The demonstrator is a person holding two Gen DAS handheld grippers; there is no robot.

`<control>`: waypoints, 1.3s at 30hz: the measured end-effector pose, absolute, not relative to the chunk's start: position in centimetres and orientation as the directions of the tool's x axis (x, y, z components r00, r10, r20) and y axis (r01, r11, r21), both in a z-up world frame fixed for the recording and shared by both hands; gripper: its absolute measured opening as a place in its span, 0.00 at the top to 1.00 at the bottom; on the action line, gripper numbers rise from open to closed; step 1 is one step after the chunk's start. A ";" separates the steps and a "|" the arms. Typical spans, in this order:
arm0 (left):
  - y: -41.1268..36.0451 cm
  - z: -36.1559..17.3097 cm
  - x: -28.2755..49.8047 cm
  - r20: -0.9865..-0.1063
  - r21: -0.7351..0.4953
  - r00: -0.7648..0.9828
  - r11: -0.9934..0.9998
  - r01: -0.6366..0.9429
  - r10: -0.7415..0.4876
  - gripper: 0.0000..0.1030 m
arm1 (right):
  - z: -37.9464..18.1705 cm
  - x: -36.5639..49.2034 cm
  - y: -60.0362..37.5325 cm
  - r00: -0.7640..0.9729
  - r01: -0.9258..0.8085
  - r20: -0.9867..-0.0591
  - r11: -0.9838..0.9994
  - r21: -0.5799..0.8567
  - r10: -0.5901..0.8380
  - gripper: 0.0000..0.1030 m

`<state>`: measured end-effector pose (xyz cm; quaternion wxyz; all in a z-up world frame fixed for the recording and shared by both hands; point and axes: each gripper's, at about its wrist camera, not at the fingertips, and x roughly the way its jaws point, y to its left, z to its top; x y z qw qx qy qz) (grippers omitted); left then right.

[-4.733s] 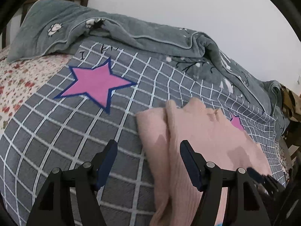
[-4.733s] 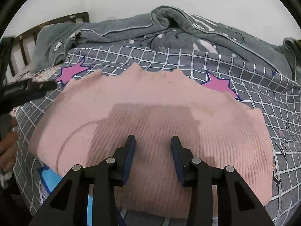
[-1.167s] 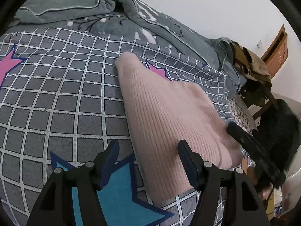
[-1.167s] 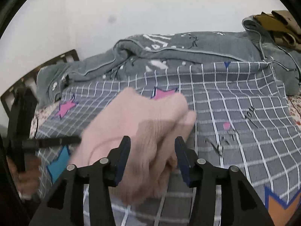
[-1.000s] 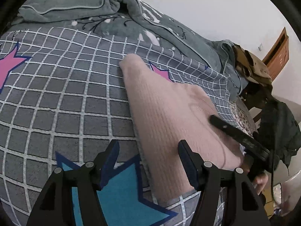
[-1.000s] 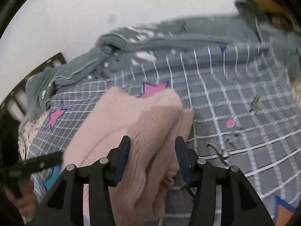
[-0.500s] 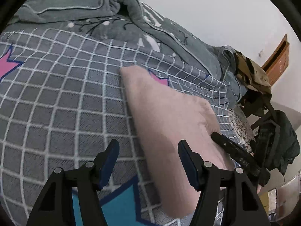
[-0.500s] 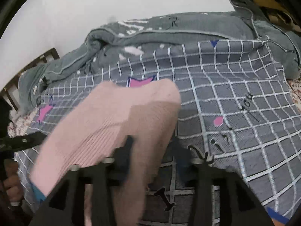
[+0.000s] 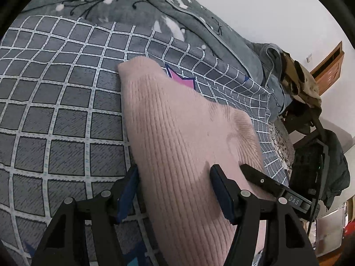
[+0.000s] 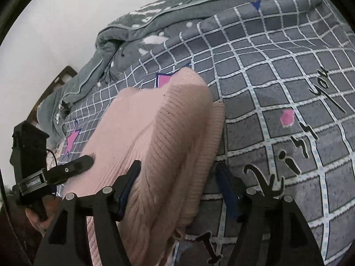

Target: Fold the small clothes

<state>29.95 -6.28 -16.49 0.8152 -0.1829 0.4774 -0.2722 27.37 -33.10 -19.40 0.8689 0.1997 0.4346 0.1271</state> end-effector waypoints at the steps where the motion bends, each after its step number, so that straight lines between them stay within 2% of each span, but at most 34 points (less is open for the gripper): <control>1: -6.3 -16.5 30.0 -0.677 -0.560 0.400 0.785 0.265 -0.618 0.44 | -19.4 27.5 -32.8 0.583 -0.055 -0.708 0.889 0.454 0.398 0.36; 3: -6.2 -16.5 29.9 -0.668 -0.564 0.417 0.785 0.258 -0.617 0.53 | -19.4 27.8 -32.6 0.573 -0.064 -0.709 0.884 0.463 0.412 0.41; 5: -6.1 -16.1 29.8 -0.661 -0.556 0.430 0.787 0.268 -0.614 0.61 | -19.1 27.8 -32.5 0.570 -0.074 -0.698 0.873 0.482 0.434 0.55; 7: -5.7 -15.6 29.5 -0.647 -0.559 0.449 0.784 0.271 -0.616 0.64 | -18.4 27.5 -32.0 0.590 -0.085 -0.687 0.878 0.471 0.425 0.68; 10: -4.6 -15.2 29.6 -0.627 -0.582 0.465 0.772 0.254 -0.625 0.66 | -16.9 26.8 -30.4 0.638 -0.100 -0.664 0.897 0.431 0.390 0.71; 15: -0.5 -13.6 28.8 -0.605 -0.581 0.522 0.782 0.226 -0.601 0.67 | -14.7 26.8 -27.8 0.650 -0.158 -0.596 0.851 0.501 0.472 0.73; 20: 4.8 -11.7 28.4 -0.616 -0.537 0.579 0.822 0.188 -0.534 0.67 | -14.2 27.9 -22.6 0.606 -0.238 -0.573 0.813 0.531 0.552 0.73; 23: 6.3 -12.6 28.0 -0.638 -0.512 0.584 0.843 0.163 -0.501 0.65 | -14.9 28.4 -20.0 0.578 -0.264 -0.579 0.803 0.534 0.575 0.73; 26: 6.7 -15.0 28.3 -0.683 -0.491 0.564 0.863 0.117 -0.465 0.59 | -16.0 28.8 -18.9 0.579 -0.240 -0.625 0.842 0.482 0.523 0.68; 28: 6.8 -15.4 28.4 -0.680 -0.501 0.560 0.857 0.117 -0.474 0.53 | -16.8 29.2 -18.8 0.568 -0.208 -0.687 0.886 0.414 0.454 0.58; 30: 6.7 -15.0 28.4 -0.674 -0.494 0.572 0.861 0.121 -0.467 0.51 | -16.4 28.9 -19.2 0.578 -0.199 -0.701 0.905 0.376 0.418 0.55; 35: 6.0 -13.3 27.6 -0.677 -0.394 0.624 0.908 0.140 -0.390 0.45 | -13.2 28.0 -19.4 0.684 -0.195 -0.665 0.954 0.229 0.300 0.50; 38: 6.5 -12.5 27.2 -0.662 -0.396 0.638 0.906 0.147 -0.393 0.44 | -13.1 29.2 -19.3 0.683 -0.181 -0.669 0.956 0.232 0.292 0.50; 39: 6.7 -12.3 27.2 -0.660 -0.401 0.640 0.905 0.142 -0.393 0.44 | -13.7 30.0 -18.9 0.662 -0.181 -0.687 0.953 0.242 0.300 0.54</control>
